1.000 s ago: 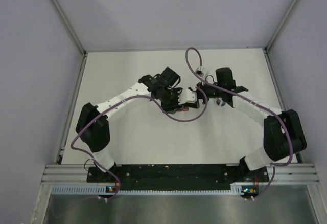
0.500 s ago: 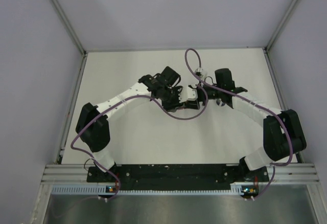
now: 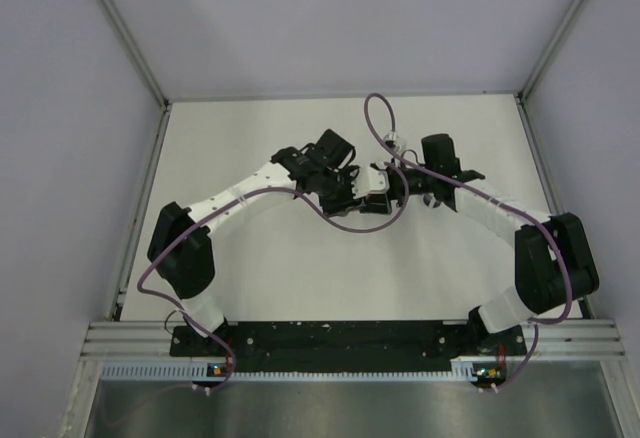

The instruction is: Sort the pills into containers

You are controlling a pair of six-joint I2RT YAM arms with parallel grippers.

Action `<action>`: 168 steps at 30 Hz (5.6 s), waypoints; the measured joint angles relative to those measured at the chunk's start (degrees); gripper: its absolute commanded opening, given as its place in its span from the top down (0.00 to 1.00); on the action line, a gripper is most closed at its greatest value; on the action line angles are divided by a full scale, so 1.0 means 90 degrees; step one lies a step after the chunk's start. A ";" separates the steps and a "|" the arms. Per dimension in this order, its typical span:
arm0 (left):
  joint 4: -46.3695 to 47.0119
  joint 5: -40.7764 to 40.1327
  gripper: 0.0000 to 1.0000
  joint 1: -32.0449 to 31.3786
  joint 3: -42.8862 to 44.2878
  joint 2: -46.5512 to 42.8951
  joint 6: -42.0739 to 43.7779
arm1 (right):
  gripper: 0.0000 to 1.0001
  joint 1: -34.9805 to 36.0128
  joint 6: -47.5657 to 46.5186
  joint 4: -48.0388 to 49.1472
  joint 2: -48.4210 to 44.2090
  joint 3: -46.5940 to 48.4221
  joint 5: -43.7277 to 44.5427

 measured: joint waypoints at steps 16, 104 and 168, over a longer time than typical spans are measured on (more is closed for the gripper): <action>0.0294 -0.0185 1.00 -0.0078 -0.0187 -0.0121 -0.0017 | 0.12 -0.0228 -0.0369 -0.0845 -0.0051 0.0002 -0.0287; 0.0301 -0.0709 1.00 -0.0328 -0.0260 0.0024 -0.0619 | 0.59 -0.0391 0.0440 -0.0245 0.0675 0.0374 -0.0947; 0.0350 -0.0962 0.01 -0.0369 -0.0221 0.0063 -0.0658 | 1.00 -0.0367 0.0440 -0.0391 0.0882 0.0374 -0.1175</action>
